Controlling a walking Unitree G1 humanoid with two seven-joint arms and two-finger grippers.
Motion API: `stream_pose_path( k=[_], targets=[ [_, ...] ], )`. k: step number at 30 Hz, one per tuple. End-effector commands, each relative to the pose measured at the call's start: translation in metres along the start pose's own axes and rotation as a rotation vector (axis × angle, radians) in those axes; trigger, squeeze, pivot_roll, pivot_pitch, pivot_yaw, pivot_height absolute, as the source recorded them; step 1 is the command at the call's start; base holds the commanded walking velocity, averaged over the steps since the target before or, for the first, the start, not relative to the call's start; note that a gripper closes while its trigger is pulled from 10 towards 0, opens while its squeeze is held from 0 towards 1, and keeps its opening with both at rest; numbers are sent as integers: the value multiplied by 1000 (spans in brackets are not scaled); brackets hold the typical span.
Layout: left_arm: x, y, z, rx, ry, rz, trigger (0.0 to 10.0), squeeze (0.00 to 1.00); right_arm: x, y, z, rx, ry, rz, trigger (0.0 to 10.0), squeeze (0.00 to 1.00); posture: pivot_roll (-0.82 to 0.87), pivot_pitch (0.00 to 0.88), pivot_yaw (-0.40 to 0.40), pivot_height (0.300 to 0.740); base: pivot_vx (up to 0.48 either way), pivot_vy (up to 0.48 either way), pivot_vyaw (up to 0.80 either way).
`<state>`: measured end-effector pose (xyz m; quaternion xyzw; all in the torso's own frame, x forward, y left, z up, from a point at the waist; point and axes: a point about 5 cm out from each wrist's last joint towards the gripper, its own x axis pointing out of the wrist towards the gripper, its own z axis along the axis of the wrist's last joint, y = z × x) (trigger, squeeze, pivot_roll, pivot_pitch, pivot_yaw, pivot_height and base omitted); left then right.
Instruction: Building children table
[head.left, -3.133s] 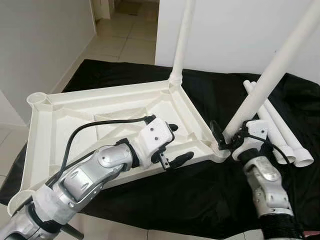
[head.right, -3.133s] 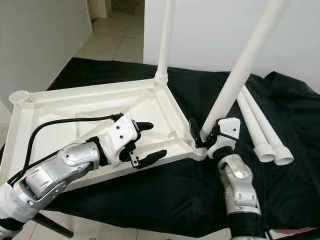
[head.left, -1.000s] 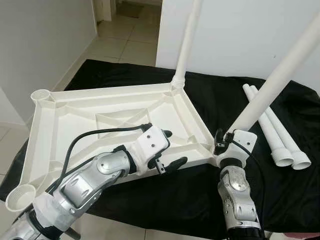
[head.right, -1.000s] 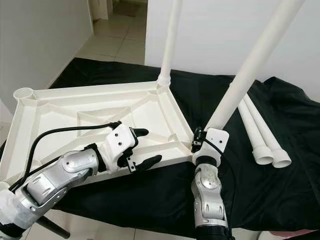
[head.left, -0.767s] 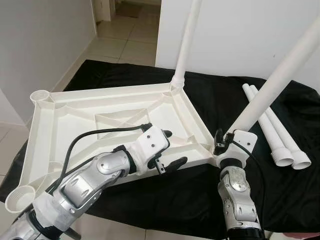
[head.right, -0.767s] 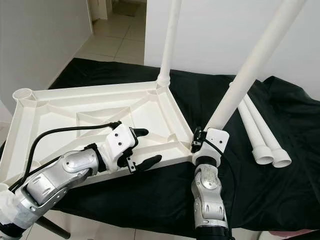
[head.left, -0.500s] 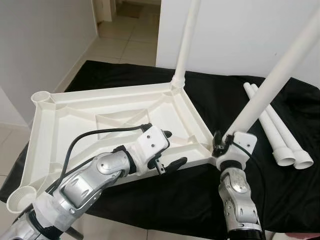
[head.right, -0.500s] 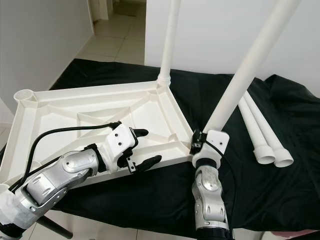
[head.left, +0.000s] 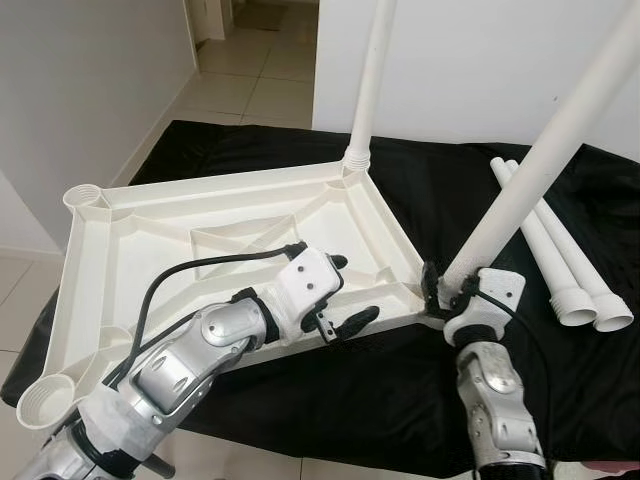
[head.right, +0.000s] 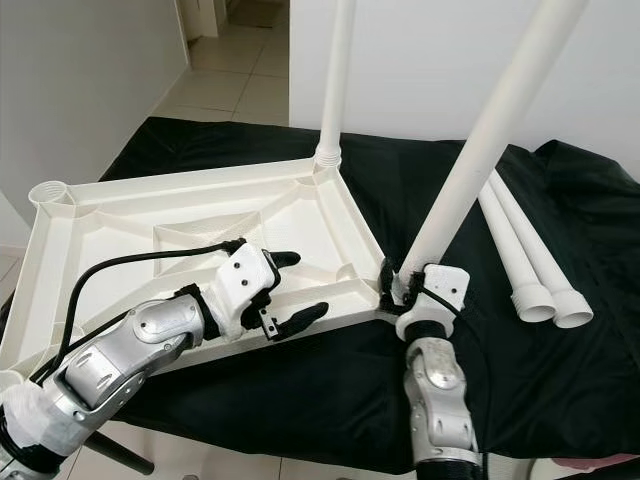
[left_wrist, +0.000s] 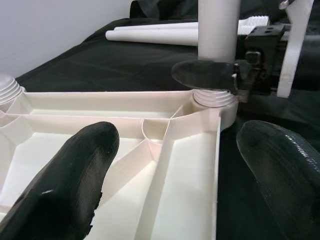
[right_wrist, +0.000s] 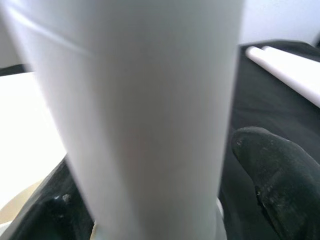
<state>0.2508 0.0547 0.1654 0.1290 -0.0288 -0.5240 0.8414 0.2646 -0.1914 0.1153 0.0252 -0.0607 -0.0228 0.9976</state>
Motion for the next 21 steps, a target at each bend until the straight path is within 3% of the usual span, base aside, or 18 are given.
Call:
stream_pose_path(
  k=[1, 11, 21],
  targets=[
    [-2, 0, -4, 4, 11, -28, 10000, 0, -2, -3, -3, 9, 1, 17, 10000, 0, -69, 0, -15, 740, 0, 0, 0],
    [-1, -7, -9, 54, 35, -85, 10000, 0, 8, -10, 4, -70, -28, 281, 10000, 0, -66, 0, -7, 740, 0, 0, 0],
    [5, -11, -9, 51, 25, -98, 10000, 0, 25, -15, 0, -111, 6, 430, 10000, 0, -67, 0, -8, 740, 0, 0, 0]
  ],
)
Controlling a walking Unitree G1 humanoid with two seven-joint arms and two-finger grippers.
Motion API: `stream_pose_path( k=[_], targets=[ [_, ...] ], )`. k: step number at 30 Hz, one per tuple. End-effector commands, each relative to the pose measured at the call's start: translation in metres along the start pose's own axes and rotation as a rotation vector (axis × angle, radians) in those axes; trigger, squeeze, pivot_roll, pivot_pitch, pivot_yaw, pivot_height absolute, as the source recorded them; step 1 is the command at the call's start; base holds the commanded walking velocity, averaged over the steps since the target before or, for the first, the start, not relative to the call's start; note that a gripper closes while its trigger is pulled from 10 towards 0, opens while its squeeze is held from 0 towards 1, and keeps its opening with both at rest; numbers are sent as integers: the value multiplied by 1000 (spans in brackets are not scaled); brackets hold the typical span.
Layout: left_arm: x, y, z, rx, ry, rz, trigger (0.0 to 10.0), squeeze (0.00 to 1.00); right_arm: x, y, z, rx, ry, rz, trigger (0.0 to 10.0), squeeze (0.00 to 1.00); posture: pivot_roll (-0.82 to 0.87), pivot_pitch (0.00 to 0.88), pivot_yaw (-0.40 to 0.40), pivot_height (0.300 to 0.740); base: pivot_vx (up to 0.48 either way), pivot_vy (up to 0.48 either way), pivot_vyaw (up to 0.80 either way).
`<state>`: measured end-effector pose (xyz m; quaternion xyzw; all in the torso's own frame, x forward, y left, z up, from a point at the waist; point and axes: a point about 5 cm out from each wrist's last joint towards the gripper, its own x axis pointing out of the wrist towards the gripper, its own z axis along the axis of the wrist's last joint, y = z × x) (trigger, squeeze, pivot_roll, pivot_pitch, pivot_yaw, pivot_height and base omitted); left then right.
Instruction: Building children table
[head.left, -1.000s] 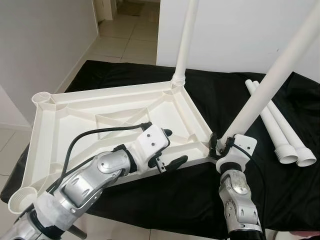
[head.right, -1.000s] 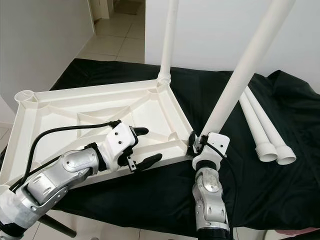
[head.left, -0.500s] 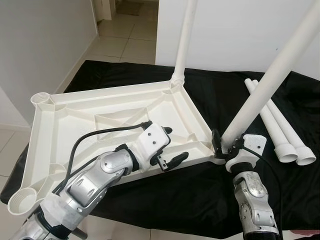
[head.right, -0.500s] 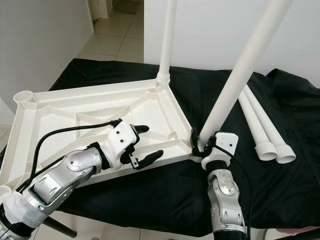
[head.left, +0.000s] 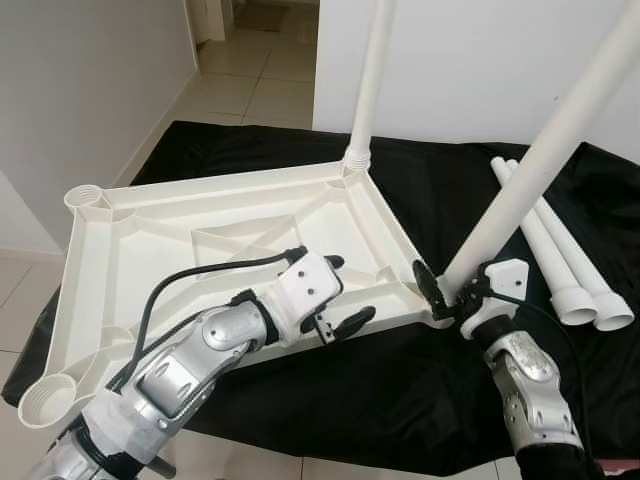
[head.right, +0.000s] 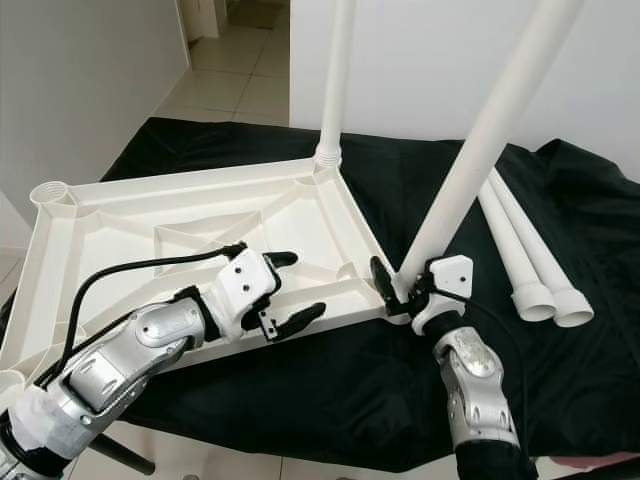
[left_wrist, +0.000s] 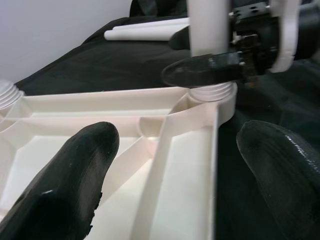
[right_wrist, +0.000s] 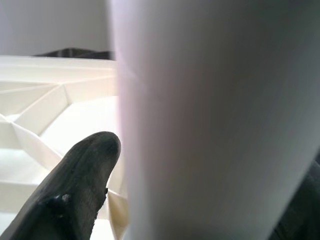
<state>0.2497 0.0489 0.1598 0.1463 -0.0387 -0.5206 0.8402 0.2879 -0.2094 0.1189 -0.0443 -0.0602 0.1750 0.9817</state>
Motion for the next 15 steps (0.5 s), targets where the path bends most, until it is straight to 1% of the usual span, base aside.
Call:
stream_pose_path(
  k=[1, 2, 3, 4, 5, 10, 13, 14, 15],
  targets=[
    [1, -7, -5, 12, 20, -105, 10000, 0, 4, 0, -3, -11, 5, 44, 9843, 0, -66, 0, -10, 740, 0, 0, 0],
    [2, -8, -6, 13, 20, -106, 10000, 0, 6, -1, -4, -15, 9, 55, 8392, 0, -66, 0, -10, 740, 0, 0, 0],
    [3, -8, -7, 15, 20, -106, 10000, 0, 7, -3, -5, -27, 12, 59, 3569, 0, -65, 0, -17, 740, 0, 0, 0],
    [3, -8, -7, 15, 20, -106, 10000, 0, 7, -3, -5, -27, 12, 59, 3569, 0, -65, 0, -17, 740, 0, 0, 0],
    [4, -9, -7, 16, 22, -108, 10000, 0, 8, -4, -5, -29, 14, 59, 0, 0, -65, 0, -17, 740, 0, 0, 0],
    [4, -9, -8, 16, 24, -110, 10000, 0, 9, -6, -7, -21, 20, 58, 0, 0, -61, 0, -24, 740, 0, 0, 0],
    [4, -11, -8, 11, 24, -118, 10000, 0, 8, -6, -10, 0, 25, 51, 0, 0, -60, 0, -25, 740, 0, 0, 0],
    [4, -12, -9, 0, 25, -127, 10000, 0, 7, -5, -12, 19, 27, 44, 1804, 0, -61, 0, -26, 740, 0, 0, 0],
    [4, -12, -9, -14, 26, -135, 10000, 8, 6, -4, -13, 29, 28, 39, 4235, 0, -61, 0, -26, 740, 0, 0, 0]
  ],
)
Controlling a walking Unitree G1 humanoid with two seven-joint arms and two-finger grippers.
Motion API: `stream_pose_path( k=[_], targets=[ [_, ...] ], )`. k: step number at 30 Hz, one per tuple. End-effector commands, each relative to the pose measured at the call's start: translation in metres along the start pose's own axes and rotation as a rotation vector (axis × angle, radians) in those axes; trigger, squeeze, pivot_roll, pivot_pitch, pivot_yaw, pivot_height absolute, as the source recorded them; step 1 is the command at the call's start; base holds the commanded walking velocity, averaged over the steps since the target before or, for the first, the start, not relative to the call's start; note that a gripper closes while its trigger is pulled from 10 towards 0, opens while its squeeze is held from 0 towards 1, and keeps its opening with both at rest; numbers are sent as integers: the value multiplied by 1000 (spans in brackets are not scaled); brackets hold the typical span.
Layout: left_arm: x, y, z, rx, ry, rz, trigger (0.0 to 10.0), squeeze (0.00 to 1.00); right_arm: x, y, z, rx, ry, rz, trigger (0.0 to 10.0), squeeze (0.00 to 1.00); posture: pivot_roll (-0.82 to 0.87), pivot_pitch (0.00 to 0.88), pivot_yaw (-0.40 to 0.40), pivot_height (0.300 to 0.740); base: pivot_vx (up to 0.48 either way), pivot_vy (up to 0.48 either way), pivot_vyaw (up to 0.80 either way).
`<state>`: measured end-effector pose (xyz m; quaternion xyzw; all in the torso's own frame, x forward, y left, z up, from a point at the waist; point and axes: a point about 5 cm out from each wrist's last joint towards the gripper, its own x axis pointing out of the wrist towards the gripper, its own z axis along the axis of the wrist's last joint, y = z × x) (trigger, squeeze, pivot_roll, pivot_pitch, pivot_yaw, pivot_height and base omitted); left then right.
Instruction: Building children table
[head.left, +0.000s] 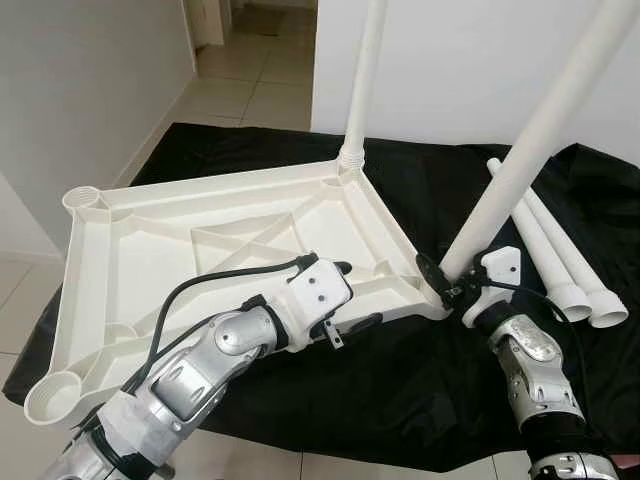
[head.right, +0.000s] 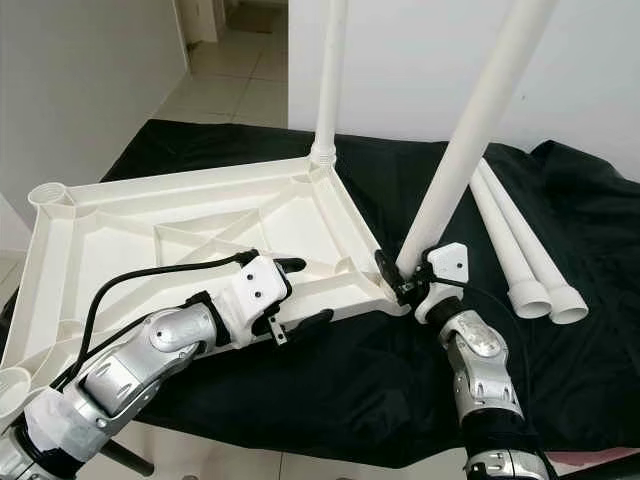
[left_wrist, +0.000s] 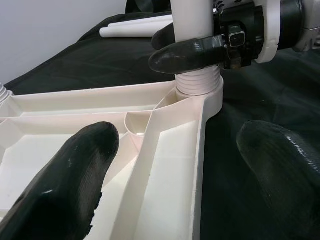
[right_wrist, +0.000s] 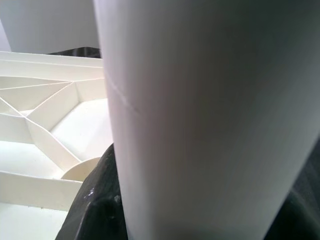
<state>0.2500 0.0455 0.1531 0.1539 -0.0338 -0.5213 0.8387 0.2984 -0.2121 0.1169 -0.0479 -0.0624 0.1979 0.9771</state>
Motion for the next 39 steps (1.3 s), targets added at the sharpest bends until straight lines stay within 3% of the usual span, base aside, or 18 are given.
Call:
stream_pose_path(
  k=[1, 2, 3, 4, 12, 13, 21, 22, 26, 27, 28, 29, 37, 39],
  targets=[
    [0, -9, -4, -21, 10, -131, 10000, 8, -3, 2, -9, 35, 33, -8, 4235, 0, -61, 0, -26, 740, 0, 0, 0],
    [0, -10, -4, -29, 11, -139, 10000, 737, -4, 4, -10, 44, 32, -12, 9059, 0, -61, 0, -26, 740, 0, 0, 0],
    [0, -10, -4, -29, 11, -139, 10000, 737, -4, 4, -10, 44, 32, -12, 9059, 0, -61, 0, -26, 740, 0, 0, 0],
    [0, -12, -4, -37, 10, -155, 10000, 1000, -4, 4, -11, 52, 29, -16, 10000, 0, -61, 0, -26, 740, 0, 0, 0],
    [1, -11, -5, -26, 16, -155, 10000, 1000, -5, 9, -16, 92, 18, -20, 10000, 0, -71, 0, -21, 740, 0, 0, 0],
    [1, -11, -5, -18, 18, -155, 10000, 0, -5, 10, -16, 104, 17, -23, 10000, 0, -72, 0, -20, 740, 0, 0, 0],
    [1, -11, -5, -24, 18, -163, 10000, 0, -4, 19, -18, 155, 24, -47, 10000, 0, -72, 0, -21, 740, 0, 0, 0],
    [0, -11, -5, -39, 11, -164, 0, 0, -4, 21, -19, 158, 25, -52, 10000, 0, -74, 0, -21, 740, 0, 0, 0],
    [-1, -12, -4, -55, 6, -174, 0, 0, -3, 23, -20, 164, 27, -58, 10000, 0, -76, 0, -21, 740, 0, 0, 0],
    [0, -12, -4, -52, 9, -175, 7176, 0, -3, 24, -20, 166, 27, -59, 10000, 0, -76, 0, -21, 740, 0, 0, 0],
    [0, -12, -4, -52, 9, -175, 7176, 0, -3, 24, -20, 166, 27, -59, 10000, 0, -76, 0, -21, 740, 0, 0, 0],
    [0, -12, -5, -43, 19, -176, 10000, 0, -3, 24, -20, 169, 28, -63, 10000, 0, -75, 0, -22, 740, 0, 0, 0],
    [0, -11, -7, -22, 39, -178, 10000, 0, -3, 27, -19, 156, 84, -181, 10000, 0, -74, 0, -25, 740, 0, 0, 0],
    [-1, -11, -8, -20, 42, -177, 10000, 0, -3, 34, -15, 174, 85, -242, 10000, 0, -74, 0, -25, 740, 0, 0, 0]
  ],
)
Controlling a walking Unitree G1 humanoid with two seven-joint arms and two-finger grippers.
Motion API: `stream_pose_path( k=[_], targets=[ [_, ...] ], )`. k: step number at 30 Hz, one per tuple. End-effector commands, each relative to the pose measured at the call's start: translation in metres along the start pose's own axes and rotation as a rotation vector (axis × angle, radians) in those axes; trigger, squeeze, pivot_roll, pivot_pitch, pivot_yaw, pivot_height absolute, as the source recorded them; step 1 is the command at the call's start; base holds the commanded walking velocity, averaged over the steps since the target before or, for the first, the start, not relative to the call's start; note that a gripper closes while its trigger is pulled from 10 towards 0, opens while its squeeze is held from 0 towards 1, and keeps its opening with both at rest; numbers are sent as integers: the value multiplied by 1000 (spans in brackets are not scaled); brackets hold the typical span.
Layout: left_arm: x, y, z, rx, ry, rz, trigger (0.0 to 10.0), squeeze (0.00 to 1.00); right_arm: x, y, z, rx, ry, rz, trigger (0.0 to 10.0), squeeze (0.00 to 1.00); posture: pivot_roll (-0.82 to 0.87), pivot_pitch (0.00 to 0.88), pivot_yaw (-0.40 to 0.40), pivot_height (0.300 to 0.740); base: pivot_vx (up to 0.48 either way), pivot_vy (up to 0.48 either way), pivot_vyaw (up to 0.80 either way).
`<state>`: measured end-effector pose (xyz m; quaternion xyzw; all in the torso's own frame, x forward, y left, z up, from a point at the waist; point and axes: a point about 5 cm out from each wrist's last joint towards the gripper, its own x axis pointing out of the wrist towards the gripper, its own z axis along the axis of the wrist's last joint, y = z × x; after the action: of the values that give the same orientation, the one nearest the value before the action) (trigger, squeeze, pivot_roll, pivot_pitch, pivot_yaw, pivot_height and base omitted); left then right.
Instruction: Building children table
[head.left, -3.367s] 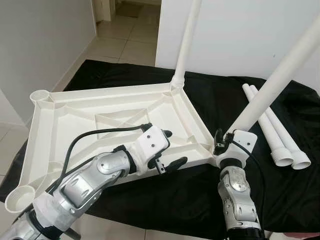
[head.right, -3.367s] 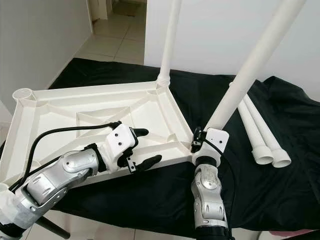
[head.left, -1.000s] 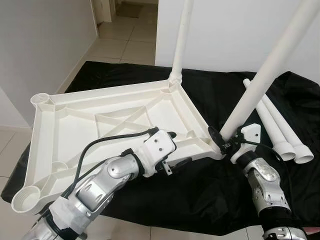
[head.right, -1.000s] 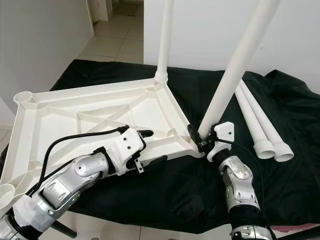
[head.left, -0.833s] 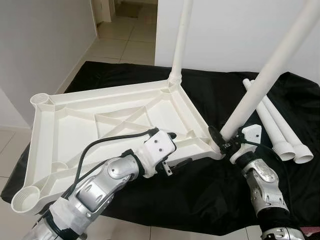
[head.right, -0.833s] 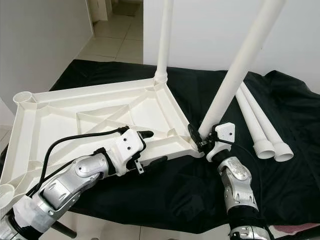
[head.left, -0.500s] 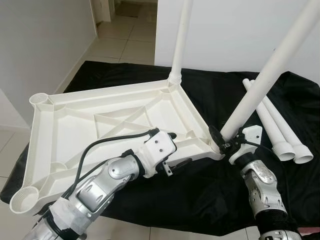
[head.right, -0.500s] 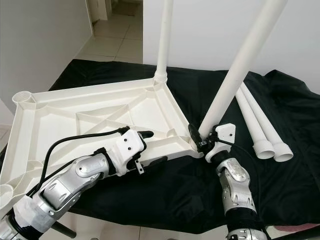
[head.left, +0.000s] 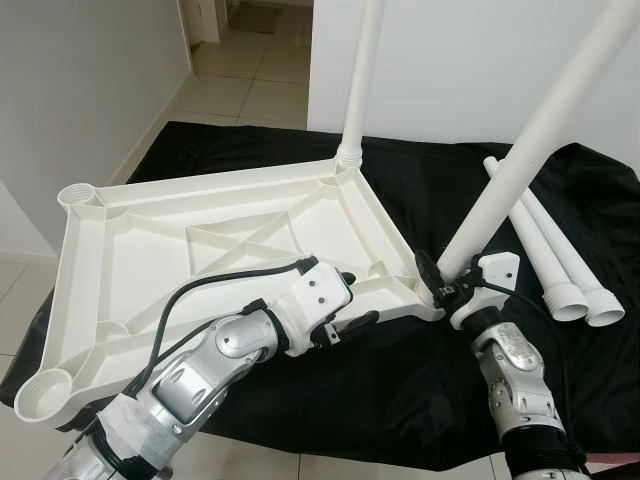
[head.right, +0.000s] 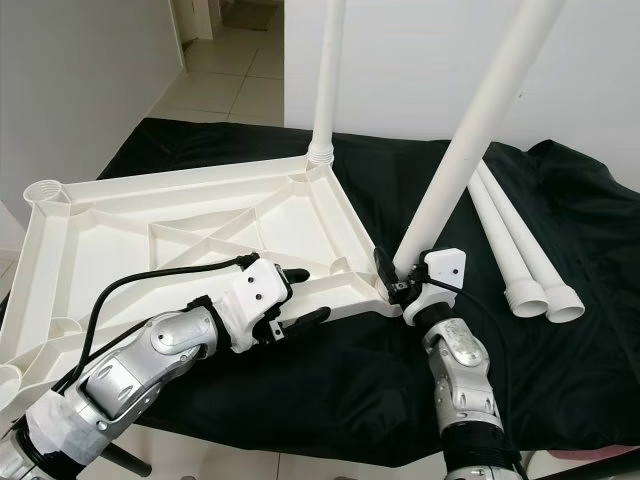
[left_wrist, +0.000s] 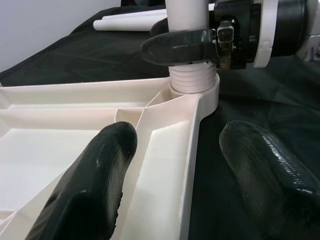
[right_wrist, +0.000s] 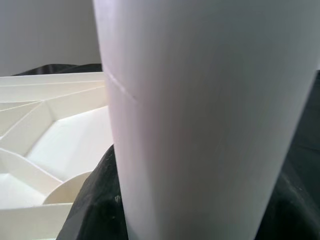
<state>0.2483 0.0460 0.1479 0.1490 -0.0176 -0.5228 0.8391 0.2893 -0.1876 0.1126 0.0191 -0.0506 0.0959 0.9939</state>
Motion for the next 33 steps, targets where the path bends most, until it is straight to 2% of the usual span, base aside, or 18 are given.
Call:
stream_pose_path(
  k=[1, 3, 5, 6, 8, 10, 12, 14, 21, 23, 24, 25, 26, 29, 32, 33],
  targets=[
    [0, -8, -4, 7, 23, -170, 10000, 0, -5, 5, -15, 41, 80, -33, 10000, 0, -74, 0, -25, 740, 0, 0, 0],
    [0, -8, -4, 7, 24, -169, 10000, 0, -6, 9, -14, 57, 87, -76, 10000, 0, -72, 0, -31, 740, 0, 0, 0],
    [-1, -8, -4, 9, 28, -168, 10000, 0, -12, 18, -15, 62, 106, -238, 10000, 0, -76, 0, -32, 740, 0, 0, 0],
    [-1, -8, -4, 9, 28, -168, 10000, 0, -12, 18, -15, 62, 106, -238, 10000, 0, -76, 0, -32, 740, 0, 0, 0],
    [-1, -8, -5, 13, 32, -170, 10000, 0, -15, 26, -18, 66, 129, -333, 10000, 0, -77, 0, -32, 740, 0, 0, 0],
    [-1, -8, -5, 15, 34, -171, 10000, 0, -15, 28, -18, 61, 133, -354, 10000, 0, -77, 0, -32, 740, 0, 0, 0],
    [-1, -7, -5, 20, 34, -172, 10000, 0, -18, 31, -21, 86, 157, -454, 10000, 0, -72, 0, -33, 740, 0, 0, 0],
    [-1, -6, -5, 25, 36, -167, 10000, 0, -15, 42, -23, 110, 175, -445, 10000, 0, -70, 0, -30, 740, 0, 0, 0],
    [-2, -4, -5, 29, 39, -159, 10000, 0, -13, 48, -17, 94, 170, -415, 10000, 0, -67, 0, -30, 740, 0, 0, 0],
    [-2, -4, -4, 30, 39, -156, 10000, 0, -11, 51, -14, 95, 155, -385, 10000, 27, -66, 0, -29, 740, 0, 0, 0],
    [-2, -3, -4, 30, 39, -153, 10000, 0, -10, 54, -10, 91, 132, -360, 10000, 553, -68, 0, -32, 740, 0, 0, 0],
    [-2, -3, -4, 30, 39, -153, 10000, 0, -10, 54, -10, 91, 132, -360, 10000, 553, -68, 0, -32, 740, 0, 0, 0],
    [-2, -3, -4, 31, 40, -150, 10000, 0, -8, 56, -3, 104, 79, -295, 10000, 1000, -67, 0, -32, 740, 0, 0, 0],
    [-2, -3, -4, 31, 40, -149, 10000, 0, -7, 56, 0, 105, 61, -272, 10000, 1000, -69, 0, -31, 740, 0, 0, 0],
    [-1, -3, -4, 28, 38, -147, 10000, 0, -6, 40, 8, 65, 5, -212, 10000, 1000, -73, 0, -29, 740, 0, 0, 0],
    [-1, -3, -4, 28, 38, -147, 10000, 0, -6, 40, 8, 65, 5, -212, 10000, 1000, -73, 0, -29, 740, 0, 0, 0]
  ],
)
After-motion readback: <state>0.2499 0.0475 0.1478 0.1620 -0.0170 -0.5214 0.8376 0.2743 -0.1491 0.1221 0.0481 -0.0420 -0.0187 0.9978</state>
